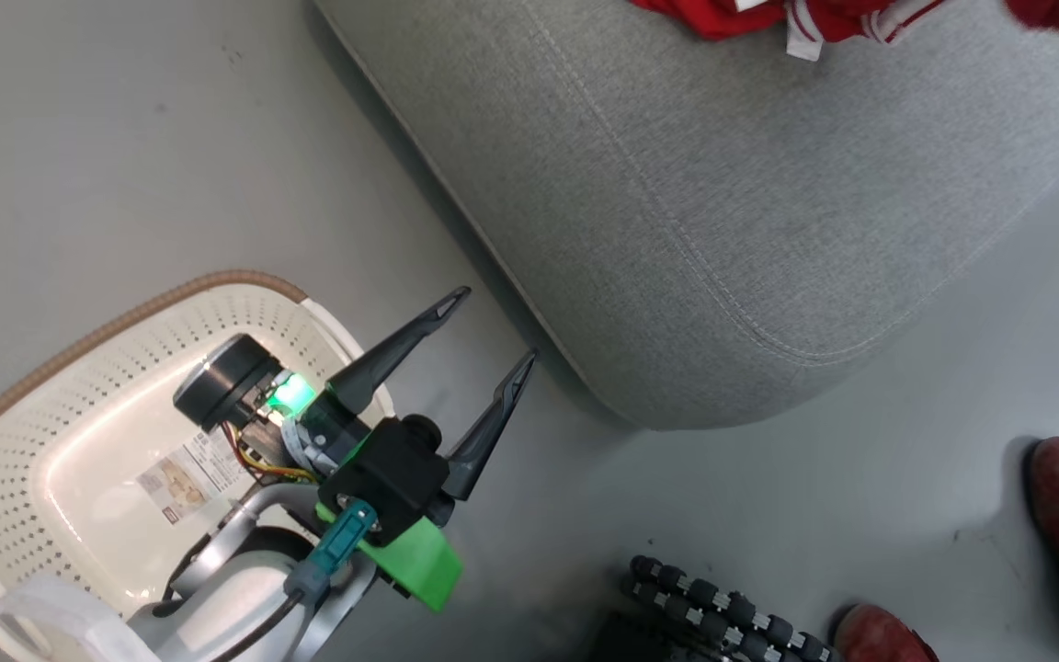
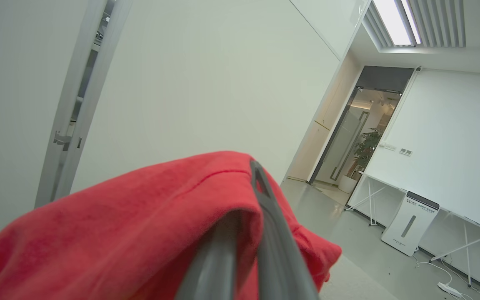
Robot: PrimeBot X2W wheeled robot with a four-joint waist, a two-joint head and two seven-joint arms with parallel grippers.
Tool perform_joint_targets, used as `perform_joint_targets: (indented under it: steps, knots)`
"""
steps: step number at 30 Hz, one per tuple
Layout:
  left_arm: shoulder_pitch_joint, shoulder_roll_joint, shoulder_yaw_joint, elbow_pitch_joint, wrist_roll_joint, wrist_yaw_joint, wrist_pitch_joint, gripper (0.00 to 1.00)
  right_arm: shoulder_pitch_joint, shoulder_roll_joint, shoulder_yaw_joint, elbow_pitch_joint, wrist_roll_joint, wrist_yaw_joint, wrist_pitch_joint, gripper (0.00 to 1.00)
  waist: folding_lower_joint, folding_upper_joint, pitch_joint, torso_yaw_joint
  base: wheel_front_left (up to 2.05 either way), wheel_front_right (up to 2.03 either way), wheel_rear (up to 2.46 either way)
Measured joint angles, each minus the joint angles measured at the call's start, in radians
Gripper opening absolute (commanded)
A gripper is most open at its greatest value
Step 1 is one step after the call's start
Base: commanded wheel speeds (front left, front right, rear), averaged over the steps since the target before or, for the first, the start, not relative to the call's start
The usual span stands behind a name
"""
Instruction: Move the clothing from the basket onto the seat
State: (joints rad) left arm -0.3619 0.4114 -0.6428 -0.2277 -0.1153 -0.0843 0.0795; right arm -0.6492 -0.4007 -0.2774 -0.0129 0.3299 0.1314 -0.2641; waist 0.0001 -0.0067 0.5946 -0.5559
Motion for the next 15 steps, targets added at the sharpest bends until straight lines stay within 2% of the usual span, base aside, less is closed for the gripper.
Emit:
perform_joint_targets:
  steps: [4,7,12,15]
  knots:
    - [-0.049,0.016,0.005,-0.053,0.011,-0.007,0.03,1.0,-0.137,-0.1,-0.022,0.093,-0.015,0.0,0.0,0.0,0.0,0.0,0.08,0.024,0.0,0.0,0.0]
    - [-0.067,0.017,0.008,-0.083,0.017,-0.004,0.039,1.0,-0.197,-0.141,-0.009,0.164,-0.044,0.0,0.0,0.0,0.0001,0.0,0.135,0.046,0.0,0.0,0.0]
    - [-0.086,0.015,0.012,-0.099,0.031,0.007,0.042,1.0,-0.264,-0.148,0.037,0.315,-0.049,0.0,0.0,0.0,0.0001,0.0,0.212,0.093,0.0,0.0,0.0]
    - [-0.09,0.016,0.016,-0.1,0.04,0.015,0.036,1.0,-0.286,-0.122,0.057,0.417,-0.048,0.0,0.0,0.0,0.0002,0.0,0.248,0.124,0.0,0.0,0.0]
